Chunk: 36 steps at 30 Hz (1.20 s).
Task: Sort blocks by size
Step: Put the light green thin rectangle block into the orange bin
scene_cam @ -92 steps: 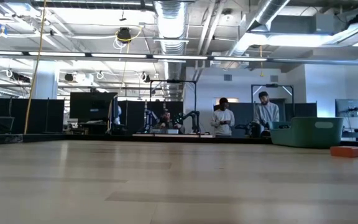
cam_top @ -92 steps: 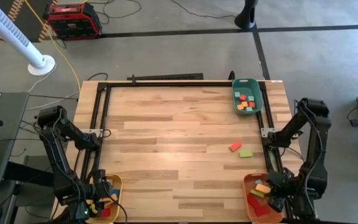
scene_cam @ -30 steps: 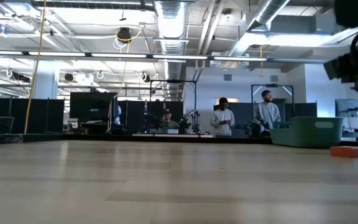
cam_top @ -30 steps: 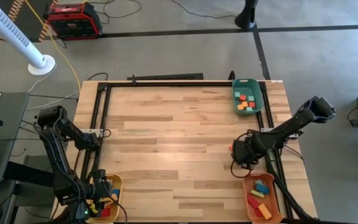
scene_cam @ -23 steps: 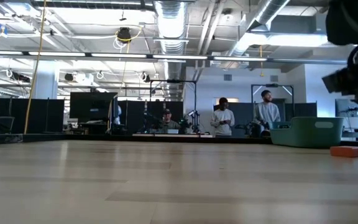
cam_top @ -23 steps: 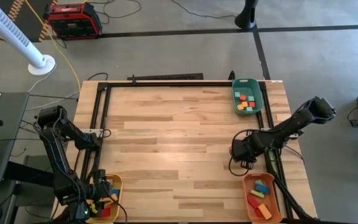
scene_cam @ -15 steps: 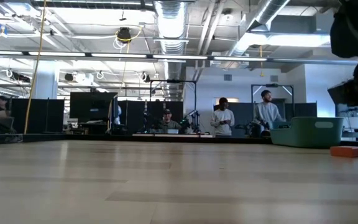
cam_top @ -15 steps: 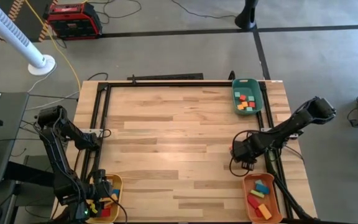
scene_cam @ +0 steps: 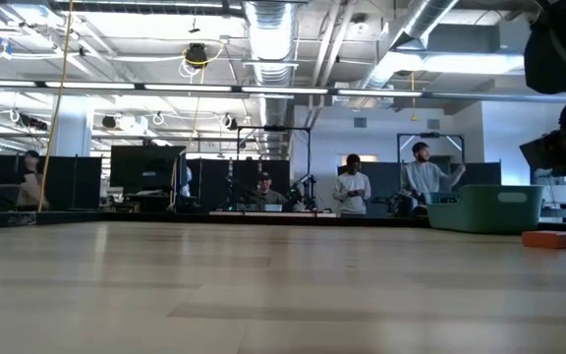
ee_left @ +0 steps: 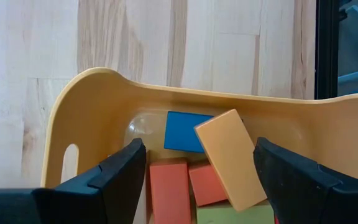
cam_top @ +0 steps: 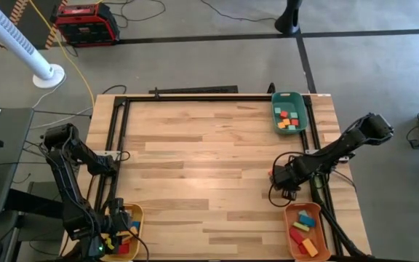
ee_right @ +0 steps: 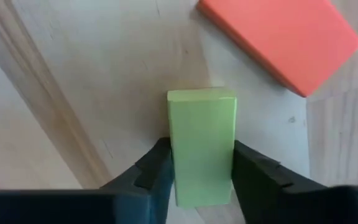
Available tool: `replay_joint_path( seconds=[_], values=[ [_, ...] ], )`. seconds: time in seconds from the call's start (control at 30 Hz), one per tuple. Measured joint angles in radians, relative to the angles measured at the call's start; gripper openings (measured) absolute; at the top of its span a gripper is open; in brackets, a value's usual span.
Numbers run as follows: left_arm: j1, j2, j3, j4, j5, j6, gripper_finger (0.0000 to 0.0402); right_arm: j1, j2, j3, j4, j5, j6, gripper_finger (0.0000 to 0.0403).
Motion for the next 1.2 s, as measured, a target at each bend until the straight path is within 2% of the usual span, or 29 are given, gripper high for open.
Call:
replay_joint_path(
  seconds=[0.1, 0.33, 0.47, 0.63, 0.9, 1.2],
  values=[
    [0.0, 0.0, 0.0, 0.0, 0.0, 0.0, 0.0285, 0.0, 0.0, 0.0, 0.005, 0.0, 0.0, 0.0152],
    [0.0, 0.0, 0.0, 0.0, 0.0, 0.0, 0.0285, 0.009, 0.003, 0.026, -0.022, 0.001, 0.039, 0.0154],
    [0.0, 0.0, 0.0, 0.0, 0.0, 0.0, 0.0285, 0.03, 0.003, 0.072, -0.052, 0.008, 0.058, 0.0162],
    [0.0, 0.0, 0.0, 0.0, 0.0, 0.0, 0.0285, 0.064, 0.003, 0.153, -0.132, 0.014, 0.093, 0.0154],
    [0.0, 0.0, 0.0, 0.0, 0.0, 0.0, 0.0285, 0.144, 0.002, 0.307, -0.227, 0.033, 0.167, 0.0157],
    [0.0, 0.0, 0.0, 0.0, 0.0, 0.0, 0.0285, 0.302, 0.002, 0.448, -0.245, 0.034, 0.326, 0.0156]
  ],
)
